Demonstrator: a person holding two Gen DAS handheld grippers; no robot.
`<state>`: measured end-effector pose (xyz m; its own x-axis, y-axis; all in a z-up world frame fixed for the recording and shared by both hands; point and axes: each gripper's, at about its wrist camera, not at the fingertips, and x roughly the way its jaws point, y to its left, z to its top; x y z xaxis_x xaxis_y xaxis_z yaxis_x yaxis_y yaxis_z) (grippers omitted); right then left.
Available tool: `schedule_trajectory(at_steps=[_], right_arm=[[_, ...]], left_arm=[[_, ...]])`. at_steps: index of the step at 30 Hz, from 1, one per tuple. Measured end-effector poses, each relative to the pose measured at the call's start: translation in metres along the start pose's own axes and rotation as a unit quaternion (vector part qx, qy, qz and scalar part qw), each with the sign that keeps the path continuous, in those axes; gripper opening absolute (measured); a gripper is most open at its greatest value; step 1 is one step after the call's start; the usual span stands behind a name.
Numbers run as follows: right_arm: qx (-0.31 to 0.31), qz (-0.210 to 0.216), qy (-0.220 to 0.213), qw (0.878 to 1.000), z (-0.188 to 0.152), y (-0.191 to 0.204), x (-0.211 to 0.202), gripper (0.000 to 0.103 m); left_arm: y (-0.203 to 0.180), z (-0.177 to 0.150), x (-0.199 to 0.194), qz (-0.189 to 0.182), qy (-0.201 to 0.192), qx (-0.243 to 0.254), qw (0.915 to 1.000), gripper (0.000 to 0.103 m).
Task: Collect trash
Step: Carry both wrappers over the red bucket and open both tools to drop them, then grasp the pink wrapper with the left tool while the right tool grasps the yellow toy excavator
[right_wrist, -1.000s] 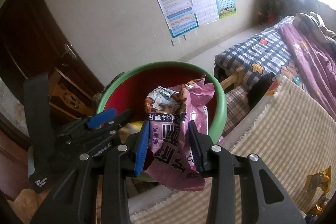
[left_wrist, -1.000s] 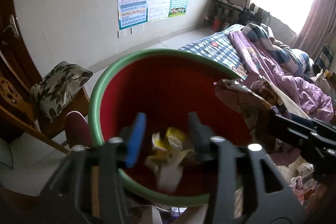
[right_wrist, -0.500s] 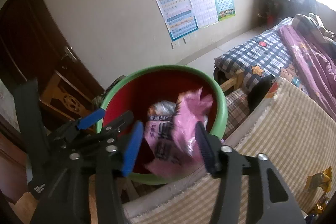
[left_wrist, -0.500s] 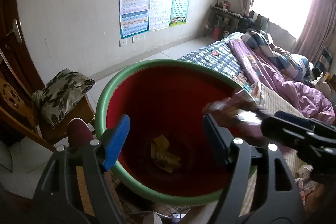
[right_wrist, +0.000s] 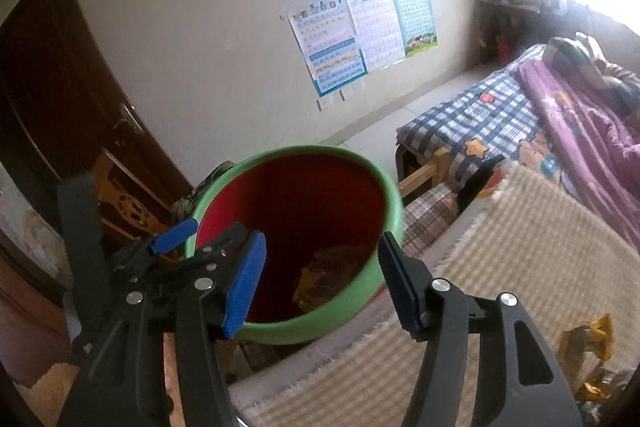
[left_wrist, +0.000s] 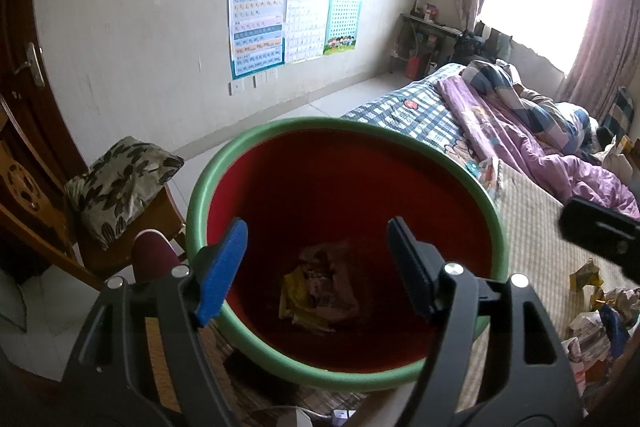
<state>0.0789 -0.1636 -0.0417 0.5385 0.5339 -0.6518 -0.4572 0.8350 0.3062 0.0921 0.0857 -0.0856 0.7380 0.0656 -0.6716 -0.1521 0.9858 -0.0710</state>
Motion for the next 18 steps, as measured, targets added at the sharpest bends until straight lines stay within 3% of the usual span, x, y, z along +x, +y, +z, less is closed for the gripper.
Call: schedule_trajectory(at_steps=[7, 10, 13, 18], right_arm=[[-0.001, -0.055, -0.044, 0.998, -0.008, -0.033, -0.060, 0.064], [0.014, -0.082, -0.055, 0.995, -0.015, -0.055, -0.083, 0.067], [0.037, -0.104, -0.062, 0.992, -0.027, -0.079, -0.103, 0.069], [0.075, -0.135, -0.055, 0.987, -0.055, -0.112, -0.122, 0.069]], left_arm=[[-0.015, -0.003, -0.026, -0.010, -0.021, 0.019, 0.9995, 0.070], [-0.029, -0.007, -0.040, -0.032, -0.021, 0.030, 0.9988, 0.070], [-0.048, -0.015, -0.050, -0.067, -0.011, 0.047, 0.9966, 0.073], [-0.088, -0.045, -0.056, -0.154, 0.051, 0.076, 0.9839, 0.073]])
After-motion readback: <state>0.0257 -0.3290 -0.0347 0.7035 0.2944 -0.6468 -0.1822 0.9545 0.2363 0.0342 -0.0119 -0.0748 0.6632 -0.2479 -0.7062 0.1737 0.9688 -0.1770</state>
